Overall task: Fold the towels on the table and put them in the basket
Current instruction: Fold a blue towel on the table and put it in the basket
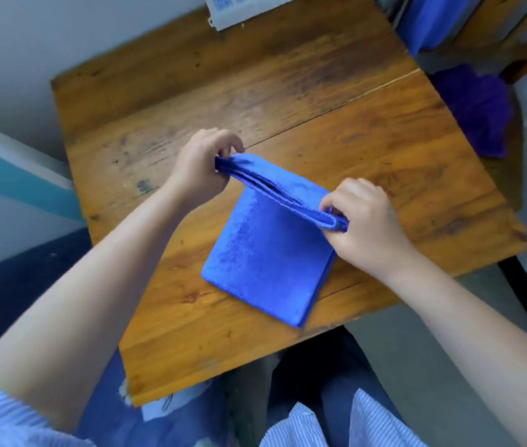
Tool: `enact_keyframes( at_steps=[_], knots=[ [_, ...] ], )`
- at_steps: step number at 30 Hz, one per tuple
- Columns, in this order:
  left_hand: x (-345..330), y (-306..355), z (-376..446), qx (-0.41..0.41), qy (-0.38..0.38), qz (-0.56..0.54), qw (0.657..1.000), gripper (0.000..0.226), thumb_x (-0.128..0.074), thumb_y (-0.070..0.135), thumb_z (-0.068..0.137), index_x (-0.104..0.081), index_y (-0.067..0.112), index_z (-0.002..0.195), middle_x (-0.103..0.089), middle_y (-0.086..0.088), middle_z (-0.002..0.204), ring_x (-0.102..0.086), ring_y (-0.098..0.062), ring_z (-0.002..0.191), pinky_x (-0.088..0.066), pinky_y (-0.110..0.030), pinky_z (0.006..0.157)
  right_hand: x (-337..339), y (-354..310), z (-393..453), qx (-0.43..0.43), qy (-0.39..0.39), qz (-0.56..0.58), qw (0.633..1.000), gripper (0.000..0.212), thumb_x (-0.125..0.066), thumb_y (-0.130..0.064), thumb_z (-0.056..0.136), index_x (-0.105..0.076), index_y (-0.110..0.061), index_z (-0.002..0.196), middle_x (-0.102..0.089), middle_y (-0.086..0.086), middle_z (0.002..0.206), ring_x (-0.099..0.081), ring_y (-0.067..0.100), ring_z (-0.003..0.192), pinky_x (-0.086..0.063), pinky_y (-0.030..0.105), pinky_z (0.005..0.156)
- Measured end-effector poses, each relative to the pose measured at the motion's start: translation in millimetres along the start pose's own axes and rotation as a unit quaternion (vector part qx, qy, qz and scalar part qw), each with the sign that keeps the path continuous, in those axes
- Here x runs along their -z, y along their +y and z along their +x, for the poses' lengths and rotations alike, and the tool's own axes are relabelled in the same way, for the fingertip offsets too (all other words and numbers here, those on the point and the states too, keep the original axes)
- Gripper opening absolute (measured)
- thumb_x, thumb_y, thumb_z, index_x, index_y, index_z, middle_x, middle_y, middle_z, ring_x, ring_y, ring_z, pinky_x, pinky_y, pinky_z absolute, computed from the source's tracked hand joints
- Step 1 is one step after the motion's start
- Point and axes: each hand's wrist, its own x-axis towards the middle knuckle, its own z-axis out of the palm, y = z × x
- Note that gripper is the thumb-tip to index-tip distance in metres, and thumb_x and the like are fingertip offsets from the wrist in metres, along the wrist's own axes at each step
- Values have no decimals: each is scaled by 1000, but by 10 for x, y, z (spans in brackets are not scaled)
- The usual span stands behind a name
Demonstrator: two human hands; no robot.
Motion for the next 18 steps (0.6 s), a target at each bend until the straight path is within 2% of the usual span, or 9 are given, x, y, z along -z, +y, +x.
enact_keyframes(
  at_steps=[2,4,6,8,14,18],
  knots=[
    [-50,-123,-210,-65,-8,56,996,33,-39,-8,55,-61,6,73,-51,-8,61,-44,-24,65,-30,-23,58,-133,-54,-204,28,-34,1,999,14,-51,-1,54,-59,-8,63,-55,8,61,-39,18,68,-26,28,61],
    [-96,-225,-440,-108,-20,87,990,28,-31,1,59,-50,17,72,-55,-15,61,-40,-21,67,-29,-25,59,-262,-91,-404,57,-63,-2,996,17,-43,-8,58,-59,-9,63,-54,7,61,-35,17,68,-25,30,62],
    [-140,-310,-654,-132,-32,114,984,22,-26,6,59,-37,20,72,-54,-13,59,-30,-18,65,-27,-25,57,-372,-124,-566,78,-80,-12,994,17,-42,-10,59,-59,-9,64,-53,8,60,-35,19,68,-27,31,62],
    [-178,-368,-834,-140,-35,137,980,21,-26,6,58,-33,20,71,-53,-12,58,-27,-18,64,-31,-26,55,-450,-143,-679,90,-79,-20,993,17,-42,-7,60,-59,-8,62,-52,8,59,-34,20,68,-29,32,63],
    [-297,-436,-1302,-132,-38,168,976,17,-32,6,61,-34,18,73,-54,-11,61,-30,-19,68,-38,-29,51,-568,-162,-939,118,-53,-38,991,15,-44,-2,62,-59,-4,60,-60,10,68,-41,22,79,-30,30,71],
    [-311,-443,-1417,-131,-34,168,977,16,-35,6,64,-35,18,74,-57,-11,62,-31,-19,69,-47,-25,46,-660,-182,-1031,145,-69,-37,986,14,-44,0,60,-56,-6,62,-64,10,75,-44,21,86,-30,31,73]
  ],
)
